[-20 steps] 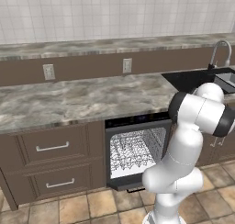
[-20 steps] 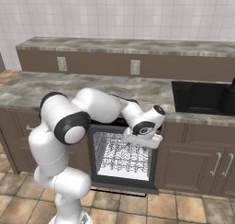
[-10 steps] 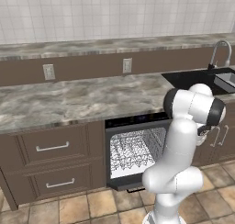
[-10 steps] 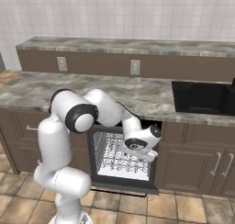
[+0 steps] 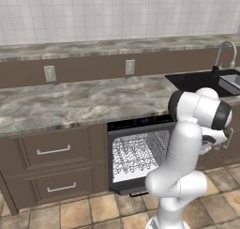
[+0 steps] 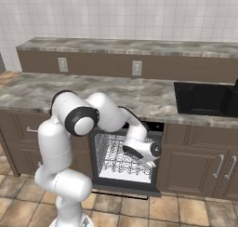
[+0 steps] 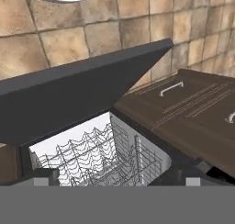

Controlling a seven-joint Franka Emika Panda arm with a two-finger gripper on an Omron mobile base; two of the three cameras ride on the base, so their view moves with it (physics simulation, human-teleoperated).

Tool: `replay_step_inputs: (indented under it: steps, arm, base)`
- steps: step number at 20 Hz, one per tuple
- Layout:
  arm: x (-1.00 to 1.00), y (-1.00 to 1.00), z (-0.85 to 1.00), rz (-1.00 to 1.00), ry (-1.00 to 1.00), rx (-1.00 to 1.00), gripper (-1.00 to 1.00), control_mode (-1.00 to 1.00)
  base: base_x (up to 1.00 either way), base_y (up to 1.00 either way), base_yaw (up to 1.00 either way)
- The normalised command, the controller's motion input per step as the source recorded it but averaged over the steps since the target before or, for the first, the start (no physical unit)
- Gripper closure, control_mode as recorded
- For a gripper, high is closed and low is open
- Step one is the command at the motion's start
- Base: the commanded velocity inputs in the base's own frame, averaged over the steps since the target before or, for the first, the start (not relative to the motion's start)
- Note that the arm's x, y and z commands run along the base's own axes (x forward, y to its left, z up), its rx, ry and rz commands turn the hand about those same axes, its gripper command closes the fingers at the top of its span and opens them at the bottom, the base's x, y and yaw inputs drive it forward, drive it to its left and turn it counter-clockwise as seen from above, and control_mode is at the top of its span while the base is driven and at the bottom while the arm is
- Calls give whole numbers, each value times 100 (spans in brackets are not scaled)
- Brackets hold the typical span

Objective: Open the dishwasher door and pull out the top rack.

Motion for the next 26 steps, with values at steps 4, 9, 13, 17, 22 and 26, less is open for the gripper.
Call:
replay_step_inputs:
  steps: [4,9,13,17,22,26]
  arm:
    - [0,61,-2,-27,-11,18,-100,-100]
    - [15,43,-4,-30,-3,30,-100,-100]
    - [8,4,0,-19,0,47,-100,-100]
    - [6,-9,-12,-7,0,55,-100,-100]
    - [5,-30,-38,0,0,55,-100,-100]
    - [33,-30,-36,-2,0,34,-100,-100]
  base:
    - [0,0,0]
    - [0,0,0]
    - [0,0,0]
    - [0,0,0]
    - [0,0,0]
    - [0,0,0]
